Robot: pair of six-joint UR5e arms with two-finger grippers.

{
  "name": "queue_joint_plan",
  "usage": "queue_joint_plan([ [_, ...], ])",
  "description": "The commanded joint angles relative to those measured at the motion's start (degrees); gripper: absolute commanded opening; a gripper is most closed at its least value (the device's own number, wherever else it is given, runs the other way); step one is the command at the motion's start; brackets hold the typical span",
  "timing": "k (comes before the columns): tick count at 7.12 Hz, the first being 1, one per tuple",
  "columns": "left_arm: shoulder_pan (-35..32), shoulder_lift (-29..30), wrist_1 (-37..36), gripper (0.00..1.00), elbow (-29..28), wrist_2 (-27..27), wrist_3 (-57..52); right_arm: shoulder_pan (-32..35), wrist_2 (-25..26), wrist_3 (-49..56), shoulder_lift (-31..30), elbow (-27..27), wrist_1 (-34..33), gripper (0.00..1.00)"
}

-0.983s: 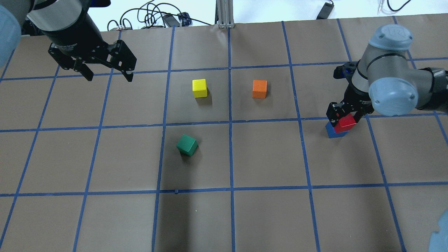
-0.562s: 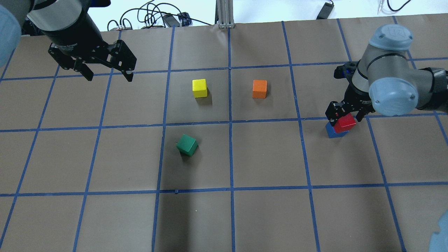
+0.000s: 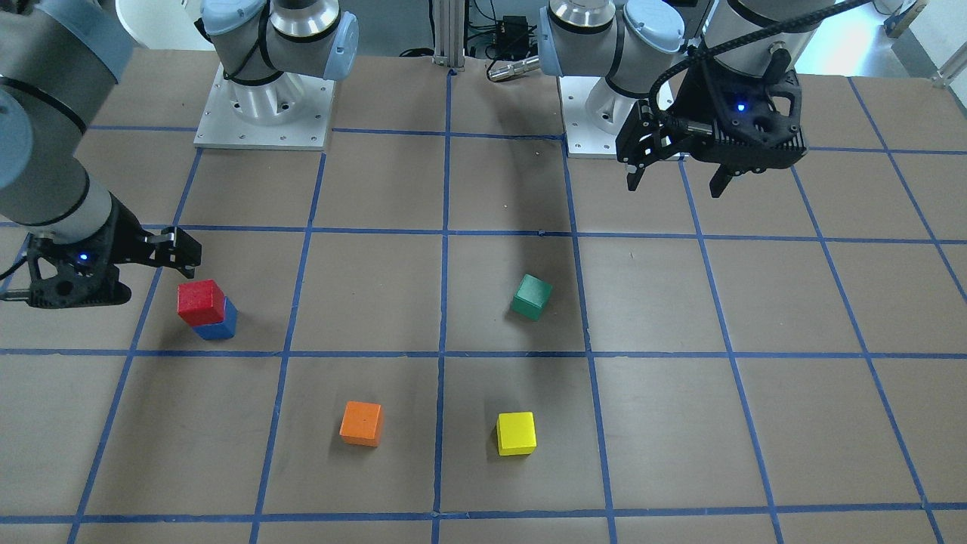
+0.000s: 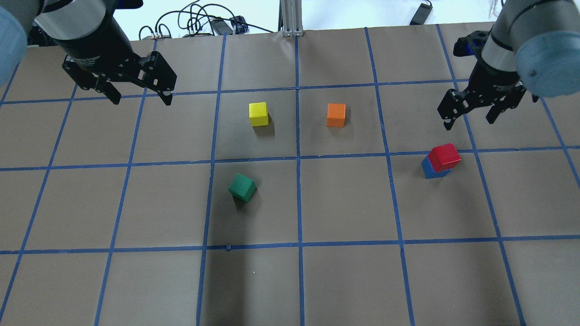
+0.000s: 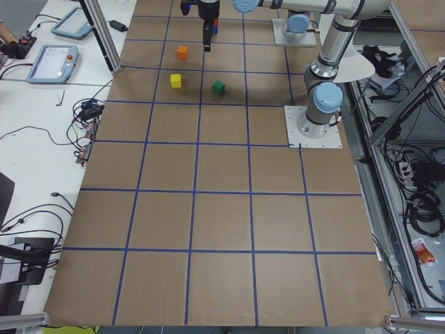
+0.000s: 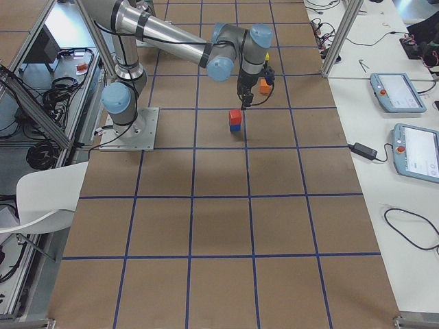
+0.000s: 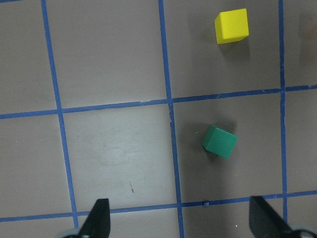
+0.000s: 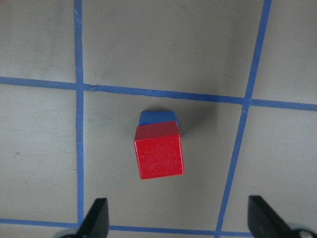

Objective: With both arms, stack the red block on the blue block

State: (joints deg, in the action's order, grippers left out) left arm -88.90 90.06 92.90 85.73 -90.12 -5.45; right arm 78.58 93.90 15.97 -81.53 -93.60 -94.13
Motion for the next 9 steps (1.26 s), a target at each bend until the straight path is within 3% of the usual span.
queue_joint_plan([
  [1, 0.04, 0.03, 0.00, 1.00, -0.03, 0.03, 0.00, 6.63, -0.12, -8.45, -0.65, 9.10, 10.17, 1.00],
  [9, 0.13, -0.15, 0.09, 1.00, -0.03, 0.03, 0.00, 12.83, -1.17, -9.64, -3.55, 9.05, 10.11, 1.00],
])
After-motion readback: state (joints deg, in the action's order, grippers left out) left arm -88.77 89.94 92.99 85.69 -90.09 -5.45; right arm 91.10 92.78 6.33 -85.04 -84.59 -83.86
